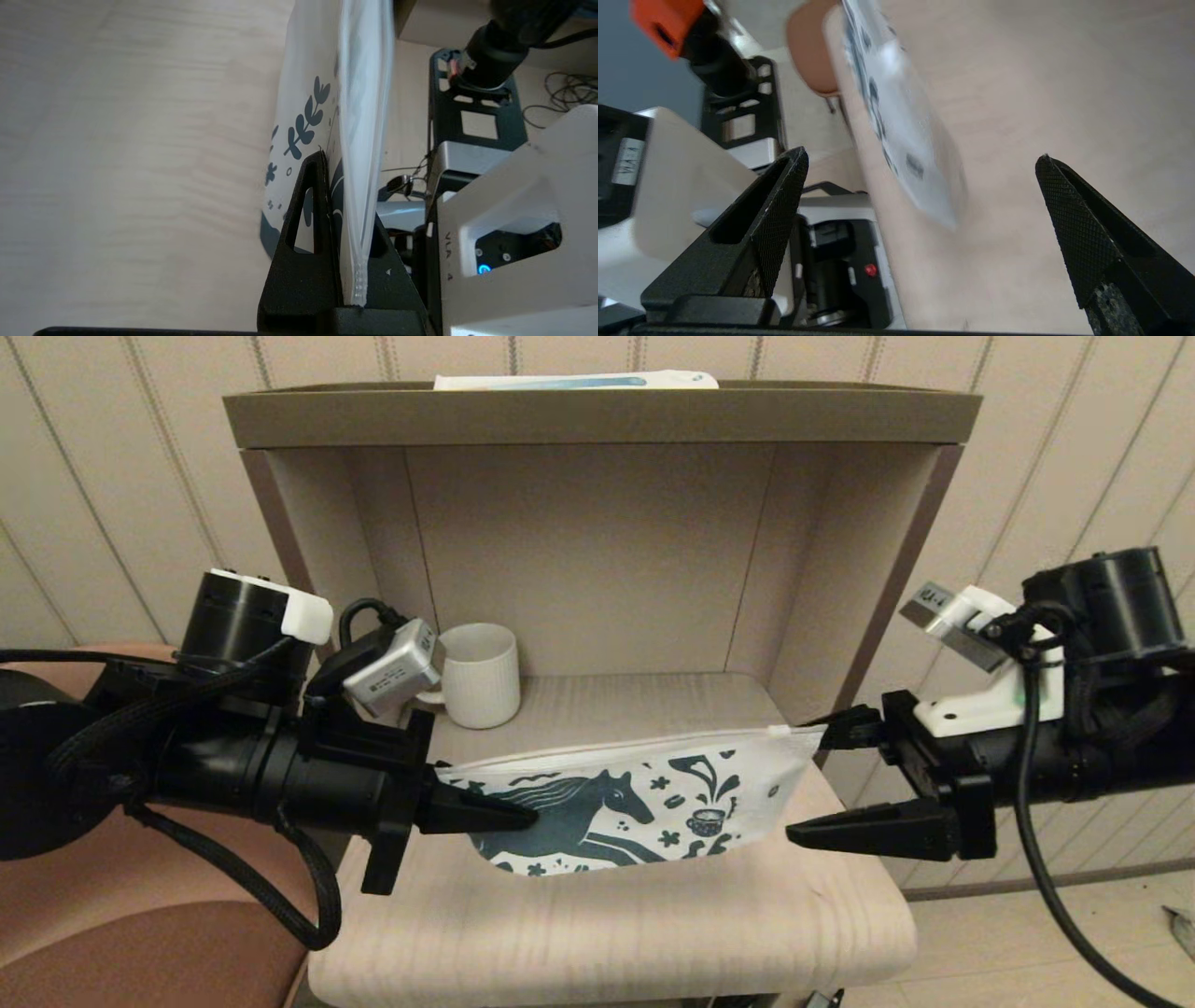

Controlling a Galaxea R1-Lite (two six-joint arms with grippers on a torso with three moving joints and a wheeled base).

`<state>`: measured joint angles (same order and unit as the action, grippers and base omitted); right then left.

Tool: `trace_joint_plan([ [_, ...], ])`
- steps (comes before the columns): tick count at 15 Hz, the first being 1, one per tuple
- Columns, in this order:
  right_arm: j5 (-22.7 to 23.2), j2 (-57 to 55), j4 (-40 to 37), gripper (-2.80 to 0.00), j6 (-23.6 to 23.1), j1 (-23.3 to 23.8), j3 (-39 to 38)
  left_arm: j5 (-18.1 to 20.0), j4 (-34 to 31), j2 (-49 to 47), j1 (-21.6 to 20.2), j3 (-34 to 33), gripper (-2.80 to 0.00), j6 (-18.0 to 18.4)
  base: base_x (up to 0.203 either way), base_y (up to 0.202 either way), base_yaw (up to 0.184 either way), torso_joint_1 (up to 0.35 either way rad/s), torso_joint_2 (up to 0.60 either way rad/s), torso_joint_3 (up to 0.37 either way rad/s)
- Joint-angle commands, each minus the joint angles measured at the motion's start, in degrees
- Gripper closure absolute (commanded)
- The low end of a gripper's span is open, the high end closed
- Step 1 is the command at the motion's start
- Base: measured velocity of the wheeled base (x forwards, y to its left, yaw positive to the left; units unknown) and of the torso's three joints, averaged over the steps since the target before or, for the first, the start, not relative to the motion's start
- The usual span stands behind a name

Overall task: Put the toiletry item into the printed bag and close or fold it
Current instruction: Hand it to the other hand

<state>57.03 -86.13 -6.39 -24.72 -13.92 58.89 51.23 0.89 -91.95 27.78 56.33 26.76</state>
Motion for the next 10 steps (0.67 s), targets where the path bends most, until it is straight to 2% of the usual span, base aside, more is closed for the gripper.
trace_joint_plan([
  [1, 0.78, -0.8, -0.03, -2.8, -0.22, -1.29, 0.53, 0.45, 0.08, -0.43, -0.01, -0.08, 0.0, 0.14, 0.0, 0.0, 0.0, 0.0, 0.0, 0.0],
  [4, 0.8, -1.05, 0.06, -2.8, -0.33, -2.86, 0.62, 0.45, 0.08, -0.51, -0.01, -0.17, 0.0, 0.22, 0.0, 0.0, 0.0, 0.0, 0.0, 0.0],
  [10, 0.8, -2.26, 0.06, -2.8, -0.85, -2.87, 1.11, 0.45, 0.08, -0.19, 0.05, -0.08, 0.0, 0.31, 0.0, 0.0, 0.0, 0.0, 0.0, 0.0],
])
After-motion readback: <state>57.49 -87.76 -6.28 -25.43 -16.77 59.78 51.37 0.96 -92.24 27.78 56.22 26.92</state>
